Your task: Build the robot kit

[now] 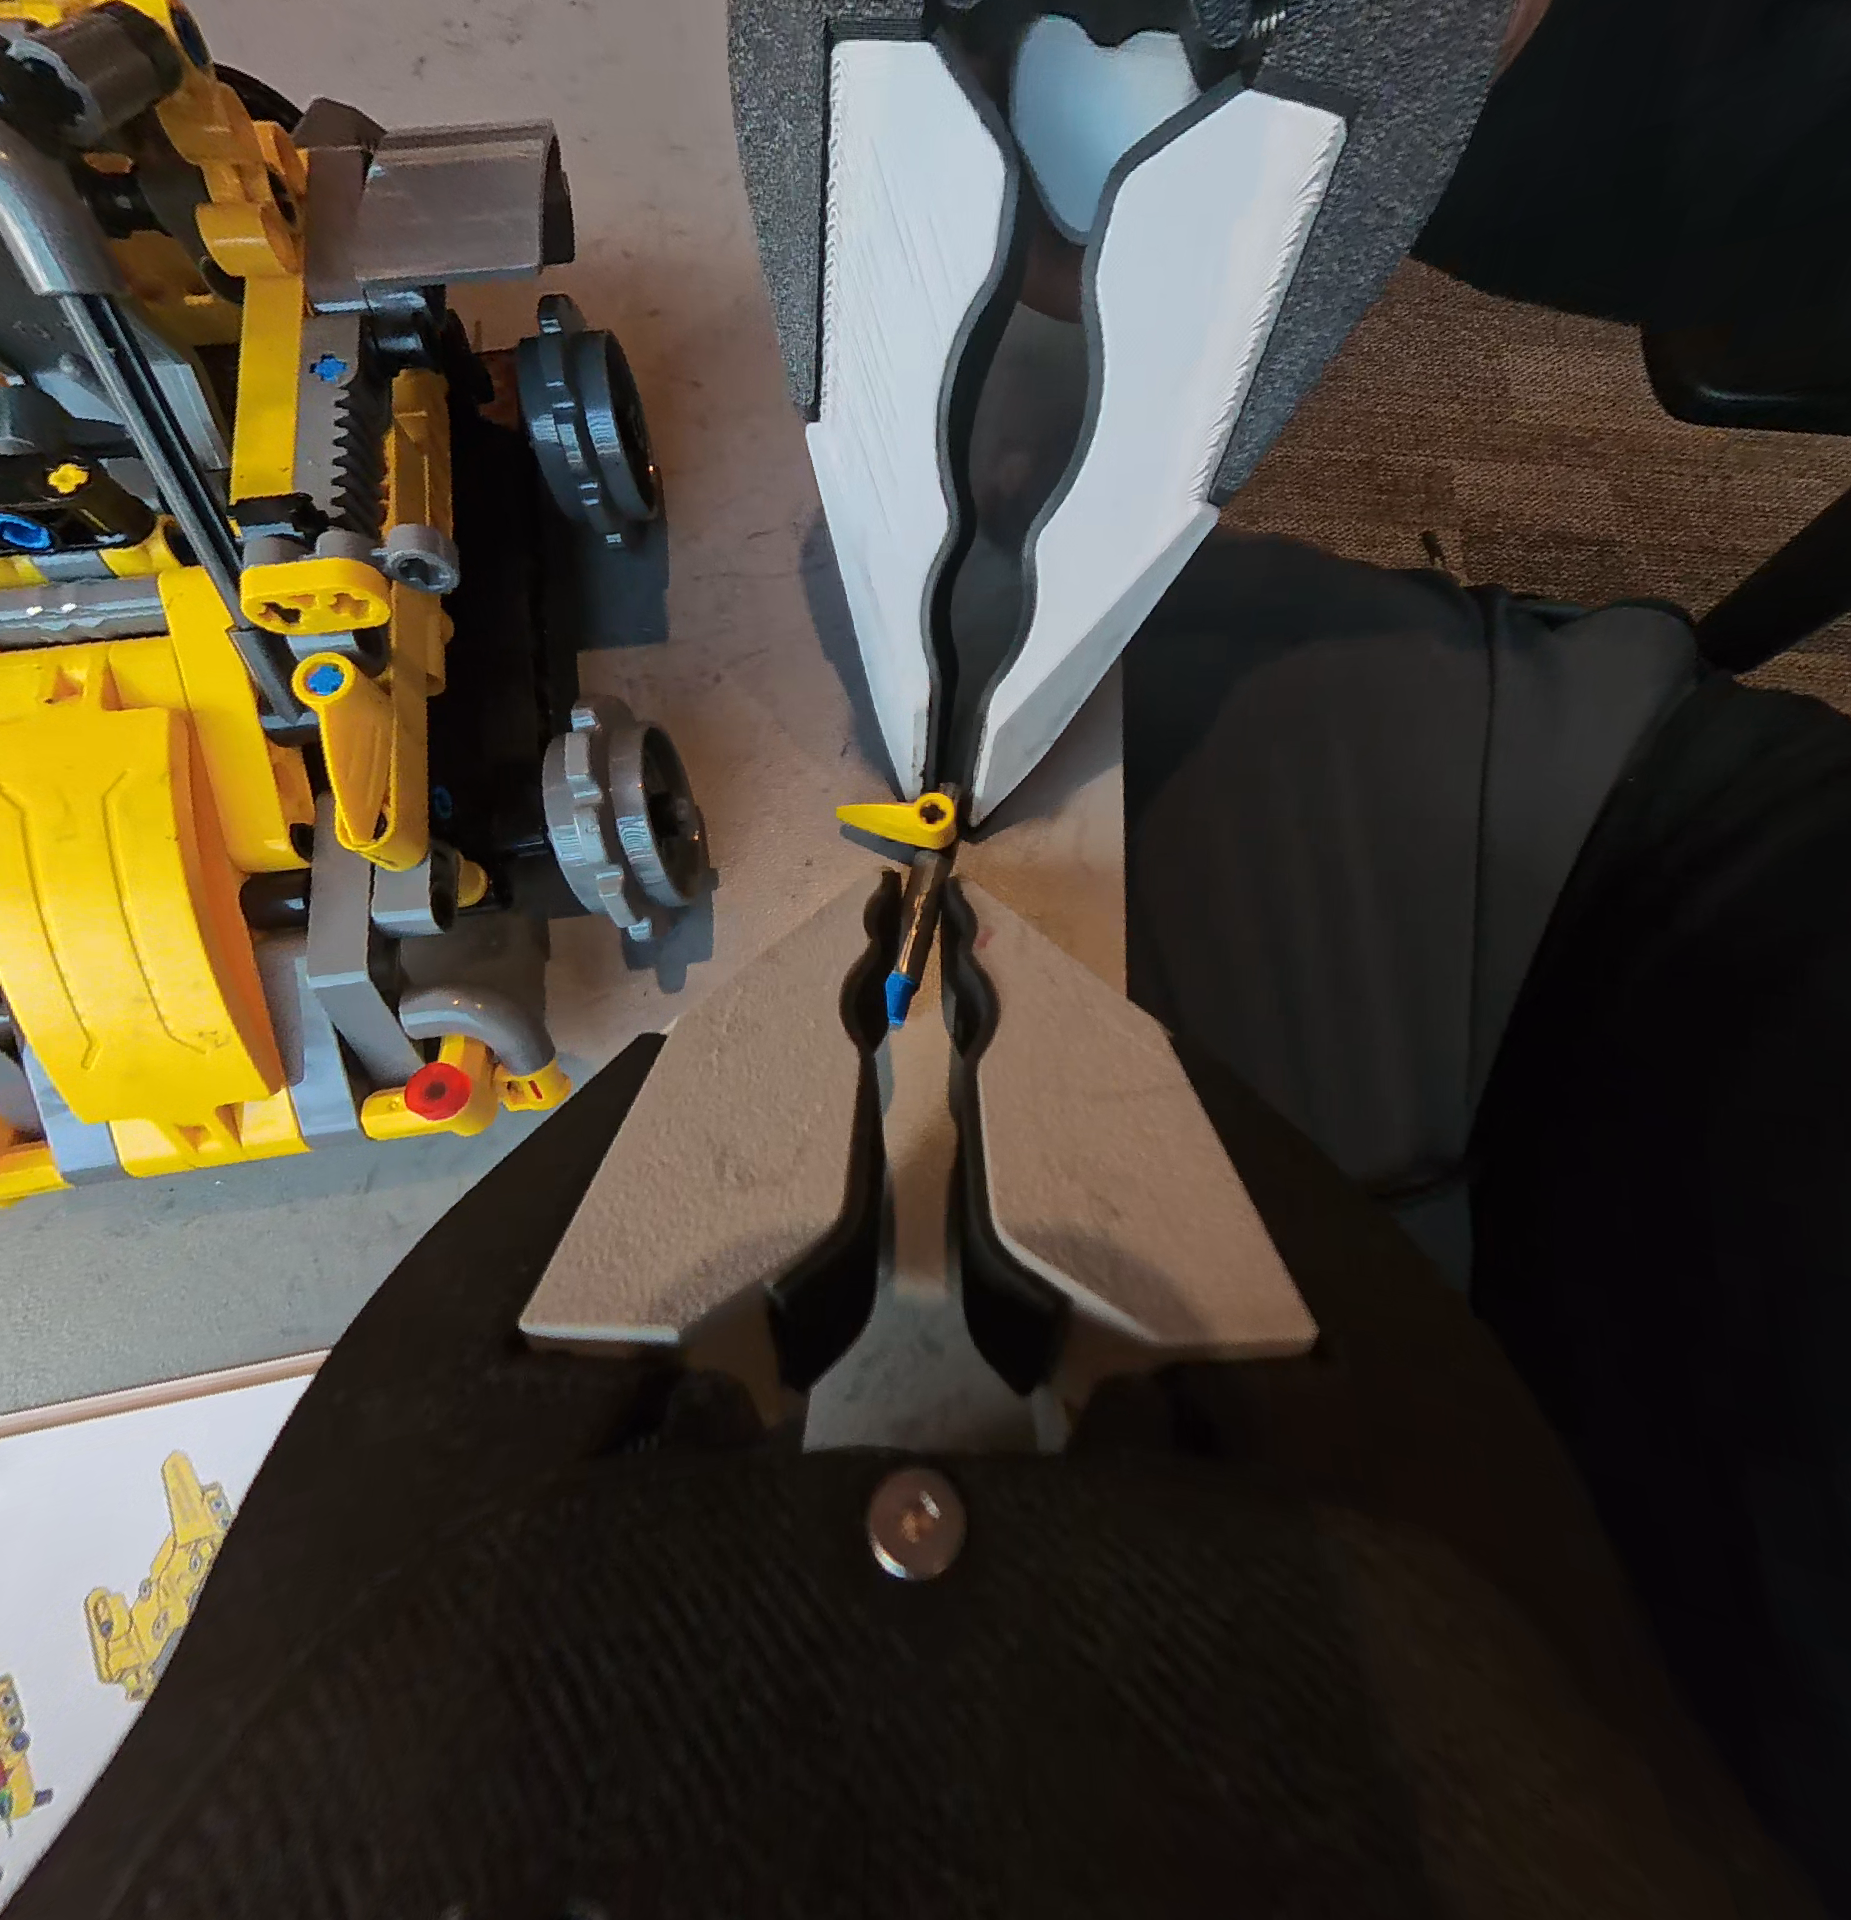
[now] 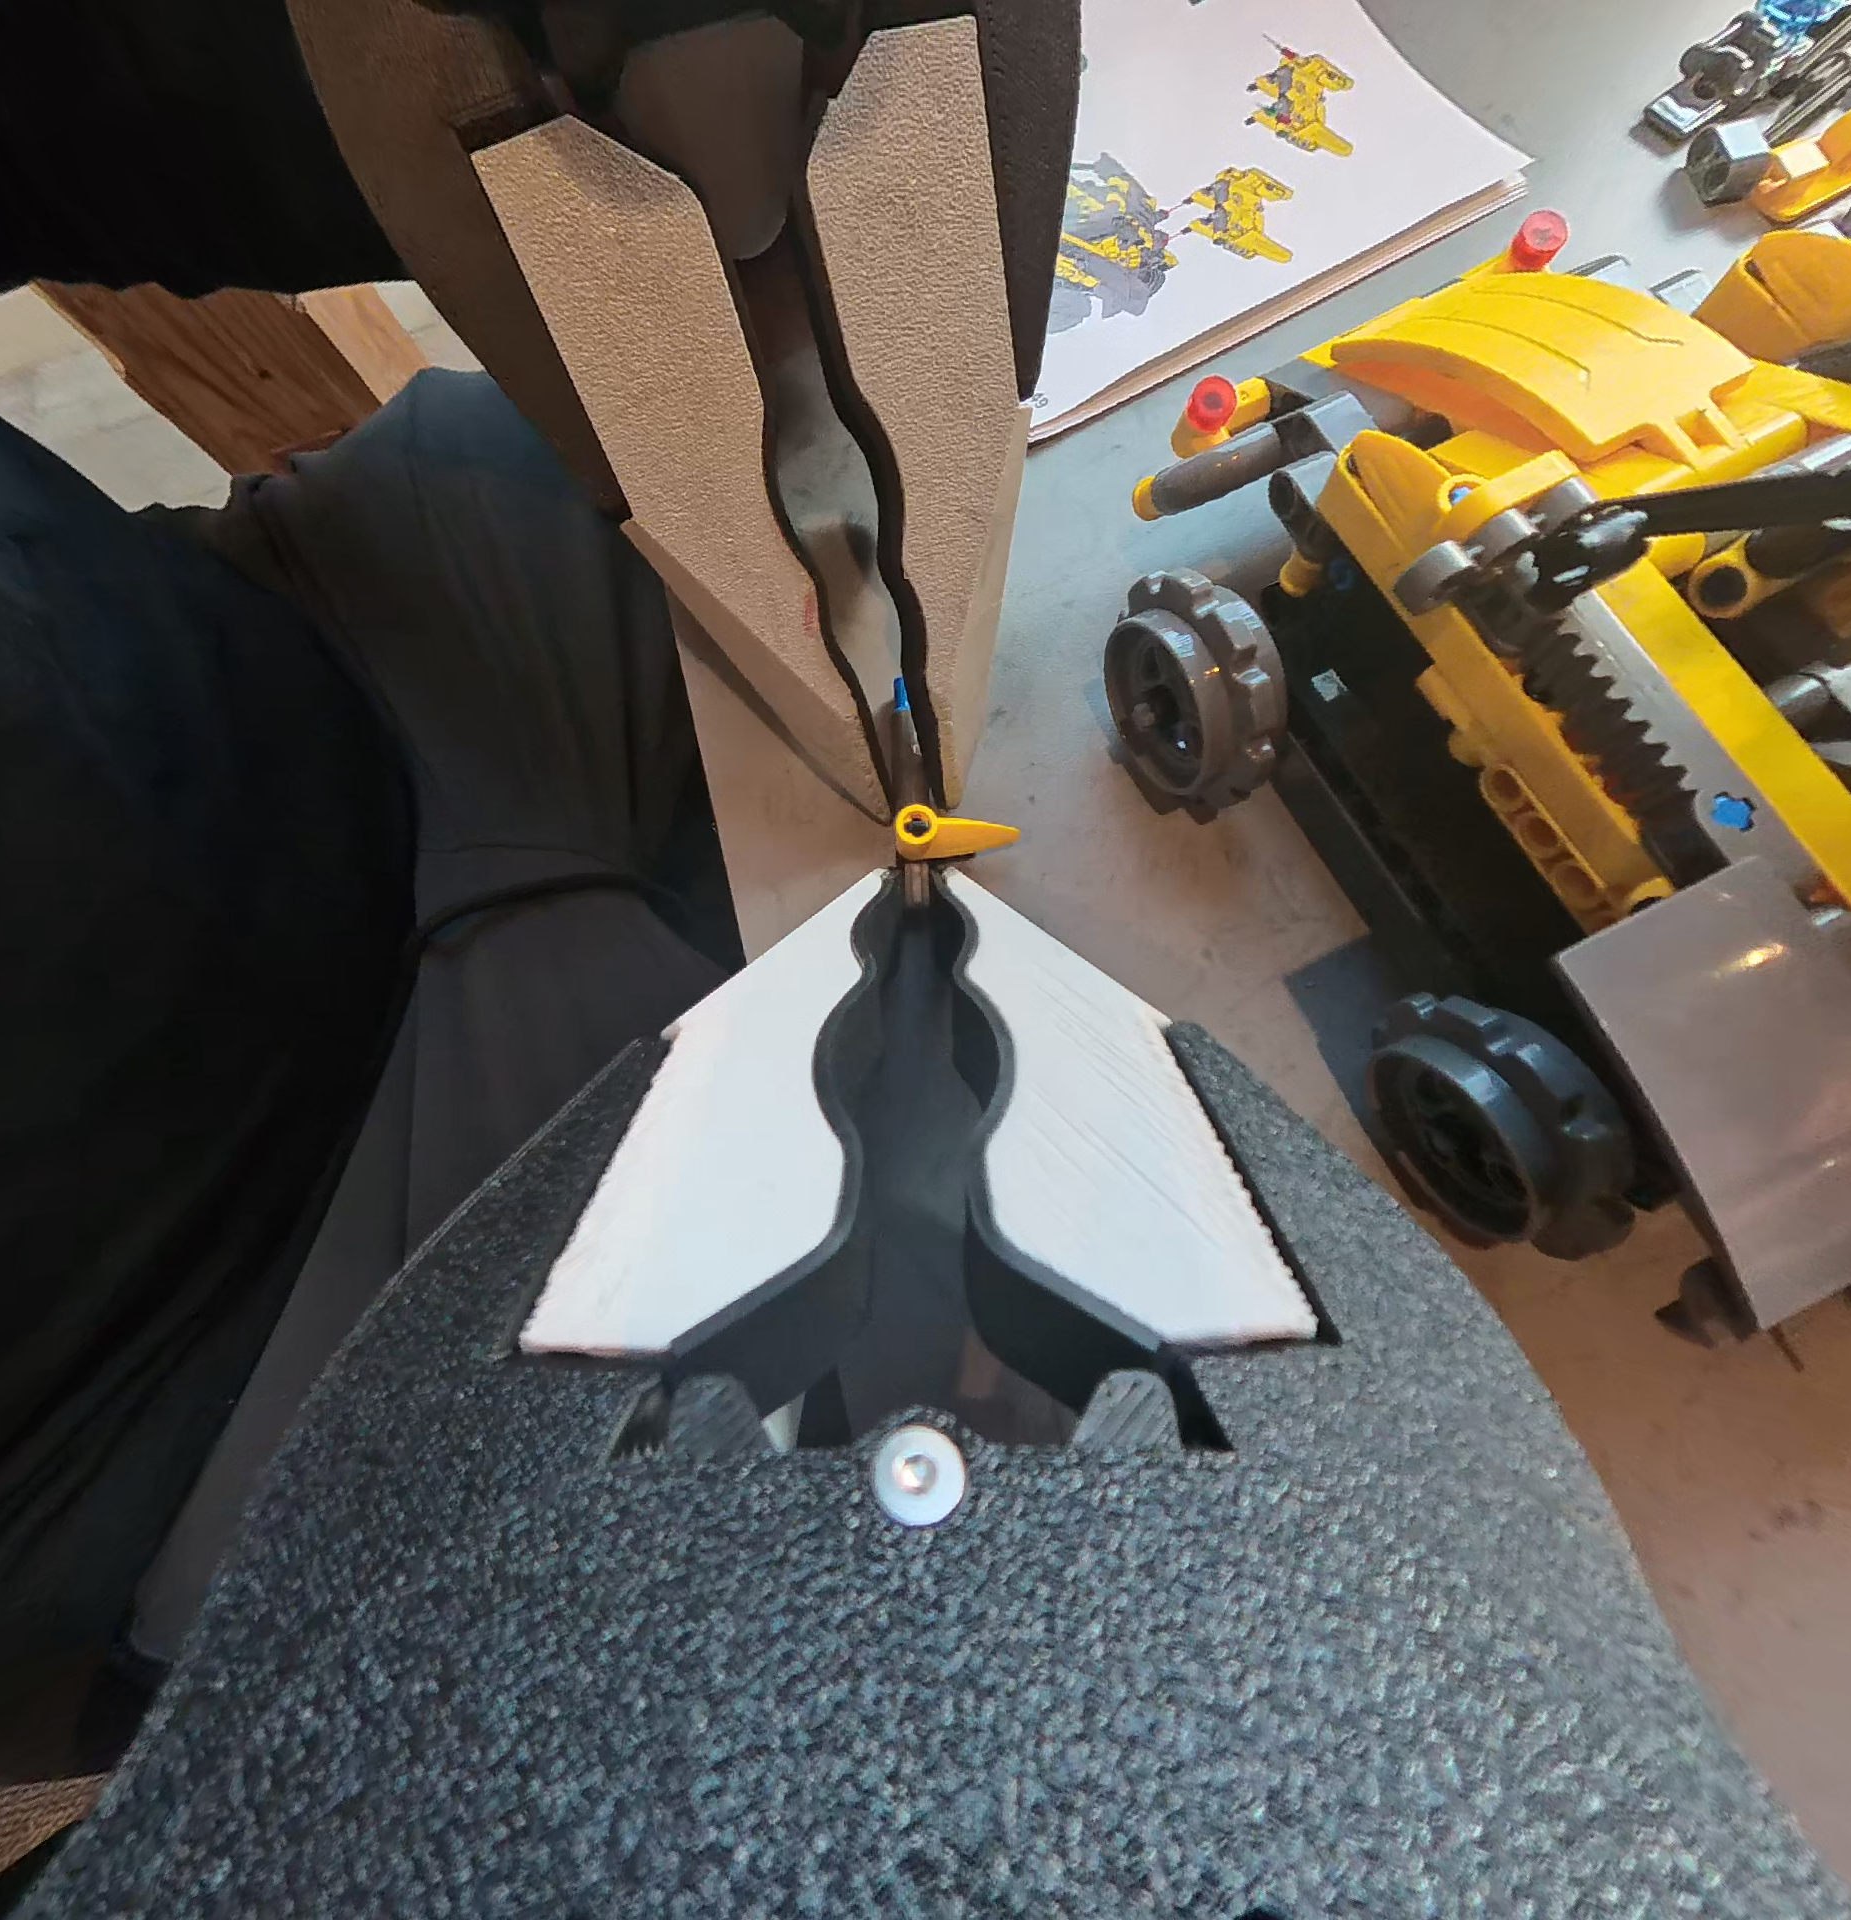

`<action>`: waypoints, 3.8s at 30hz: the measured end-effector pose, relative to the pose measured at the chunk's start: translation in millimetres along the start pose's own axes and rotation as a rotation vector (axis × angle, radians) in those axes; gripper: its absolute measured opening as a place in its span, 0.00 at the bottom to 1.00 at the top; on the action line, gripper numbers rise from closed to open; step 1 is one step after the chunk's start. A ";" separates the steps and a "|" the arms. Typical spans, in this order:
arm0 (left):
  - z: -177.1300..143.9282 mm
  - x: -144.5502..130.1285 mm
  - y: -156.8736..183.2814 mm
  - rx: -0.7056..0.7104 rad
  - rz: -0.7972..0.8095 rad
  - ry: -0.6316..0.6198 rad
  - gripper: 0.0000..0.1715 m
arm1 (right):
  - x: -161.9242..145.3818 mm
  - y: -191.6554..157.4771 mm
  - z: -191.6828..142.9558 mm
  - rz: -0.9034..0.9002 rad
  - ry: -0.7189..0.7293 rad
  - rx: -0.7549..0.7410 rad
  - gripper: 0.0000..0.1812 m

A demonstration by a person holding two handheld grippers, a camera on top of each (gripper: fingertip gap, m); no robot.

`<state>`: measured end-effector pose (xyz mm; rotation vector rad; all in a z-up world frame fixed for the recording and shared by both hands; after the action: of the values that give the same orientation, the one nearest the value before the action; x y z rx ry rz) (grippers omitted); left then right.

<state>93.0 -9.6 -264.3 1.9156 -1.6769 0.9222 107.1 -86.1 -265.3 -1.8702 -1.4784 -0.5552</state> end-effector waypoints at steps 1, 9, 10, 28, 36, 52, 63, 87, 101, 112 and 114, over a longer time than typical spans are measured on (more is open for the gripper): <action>-0.1 0.1 0.1 0.001 0.002 0.000 0.02 | 0.0 -0.1 0.1 -0.003 0.001 -0.003 0.01; 0.1 0.2 0.5 0.012 0.014 -0.002 0.02 | -0.5 -1.8 0.2 -0.037 0.007 -0.030 0.01; 0.1 0.2 0.7 0.017 0.019 -0.003 0.02 | -0.5 -1.7 0.1 -0.037 0.007 -0.029 0.01; 0.3 0.2 1.0 0.025 0.028 -0.005 0.02 | -0.6 -1.8 -0.1 -0.039 0.009 -0.031 0.01; 0.3 0.7 2.8 0.059 0.068 -0.010 0.02 | -0.4 -1.4 0.0 -0.028 0.006 -0.021 0.01; -1.2 -0.4 -0.8 0.074 0.037 -0.009 0.24 | 2.7 -0.6 2.5 -0.014 0.003 -0.013 0.01; -25.6 -14.1 9.5 0.172 0.037 0.016 0.28 | -0.6 -0.2 -1.5 -0.075 0.006 -0.025 0.01; -52.4 -26.0 3.3 0.230 -0.073 0.095 0.31 | -20.4 46.9 -95.3 0.088 0.400 -0.153 0.10; -48.0 -26.2 4.3 0.222 -0.055 0.064 0.14 | -45.6 38.7 -108.2 0.104 0.422 -0.014 0.13; -48.6 -26.3 3.4 0.197 -0.078 0.076 0.09 | -22.1 99.8 -162.1 0.053 0.599 -0.347 0.09; -45.0 -27.3 5.3 0.161 -0.078 0.054 0.08 | -16.0 131.4 -157.5 0.042 0.569 -0.411 0.09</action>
<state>77.6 39.8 -253.6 2.0251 -1.5266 1.0977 241.7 -228.2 -202.1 -1.8120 -0.9924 -1.3237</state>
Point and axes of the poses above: each gripper's, where its closed fingertips meet, z out along the fingers, x out of its top, y = z × x across the jaws, the point moved 5 cm from there along -z, back along the fingers, and after that the axes turned 12 degrees about z, right-handed, at the moved point
